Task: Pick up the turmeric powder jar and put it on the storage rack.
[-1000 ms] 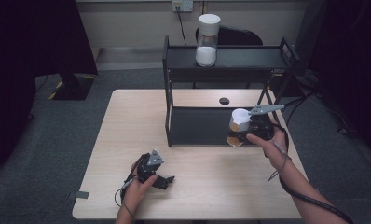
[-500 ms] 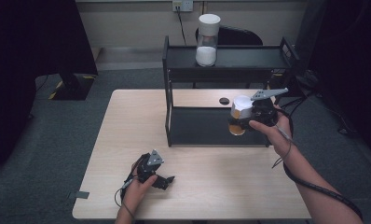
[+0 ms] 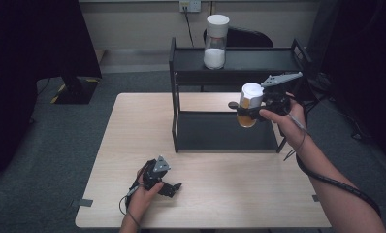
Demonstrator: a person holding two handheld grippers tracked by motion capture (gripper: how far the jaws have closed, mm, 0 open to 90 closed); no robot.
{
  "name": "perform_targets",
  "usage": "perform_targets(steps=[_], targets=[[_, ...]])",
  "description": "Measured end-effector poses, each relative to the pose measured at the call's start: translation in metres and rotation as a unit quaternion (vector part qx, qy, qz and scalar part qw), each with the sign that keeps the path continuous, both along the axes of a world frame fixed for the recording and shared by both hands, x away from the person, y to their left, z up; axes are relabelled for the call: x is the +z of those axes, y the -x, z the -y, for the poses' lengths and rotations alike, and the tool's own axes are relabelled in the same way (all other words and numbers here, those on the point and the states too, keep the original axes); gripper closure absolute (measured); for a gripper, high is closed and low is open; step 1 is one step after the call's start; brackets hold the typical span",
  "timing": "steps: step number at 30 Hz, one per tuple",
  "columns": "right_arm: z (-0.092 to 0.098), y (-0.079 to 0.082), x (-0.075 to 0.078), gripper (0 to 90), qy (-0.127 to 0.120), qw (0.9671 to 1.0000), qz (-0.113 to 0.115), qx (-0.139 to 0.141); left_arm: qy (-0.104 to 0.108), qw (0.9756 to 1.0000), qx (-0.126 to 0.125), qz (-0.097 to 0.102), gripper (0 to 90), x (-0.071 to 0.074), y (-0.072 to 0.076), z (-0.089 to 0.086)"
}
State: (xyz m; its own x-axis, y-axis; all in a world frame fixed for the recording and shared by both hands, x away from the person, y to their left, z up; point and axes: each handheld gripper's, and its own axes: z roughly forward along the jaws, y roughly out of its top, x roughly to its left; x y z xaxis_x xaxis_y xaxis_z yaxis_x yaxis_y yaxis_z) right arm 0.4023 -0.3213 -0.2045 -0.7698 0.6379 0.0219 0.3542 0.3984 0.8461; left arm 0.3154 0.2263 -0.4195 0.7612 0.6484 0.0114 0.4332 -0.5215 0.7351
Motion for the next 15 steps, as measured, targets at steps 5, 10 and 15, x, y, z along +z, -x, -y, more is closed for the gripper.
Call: perform_targets(steps=[5,10,15], targets=[[-0.004,-0.003,0.017,29.9,0.005,1.0000,0.006,0.003,-0.001,1.0000,0.000,0.000,0.0,0.000,0.000,0.000],[-0.005,-0.007,0.031,29.9,0.000,0.9999,0.011,0.005,-0.001,1.0000,-0.001,0.000,0.0,0.000,0.000,0.000],[-0.005,-0.009,0.042,30.0,-0.001,0.9999,0.013,0.002,-0.001,1.0000,0.000,0.000,0.0,0.000,0.000,0.000]])
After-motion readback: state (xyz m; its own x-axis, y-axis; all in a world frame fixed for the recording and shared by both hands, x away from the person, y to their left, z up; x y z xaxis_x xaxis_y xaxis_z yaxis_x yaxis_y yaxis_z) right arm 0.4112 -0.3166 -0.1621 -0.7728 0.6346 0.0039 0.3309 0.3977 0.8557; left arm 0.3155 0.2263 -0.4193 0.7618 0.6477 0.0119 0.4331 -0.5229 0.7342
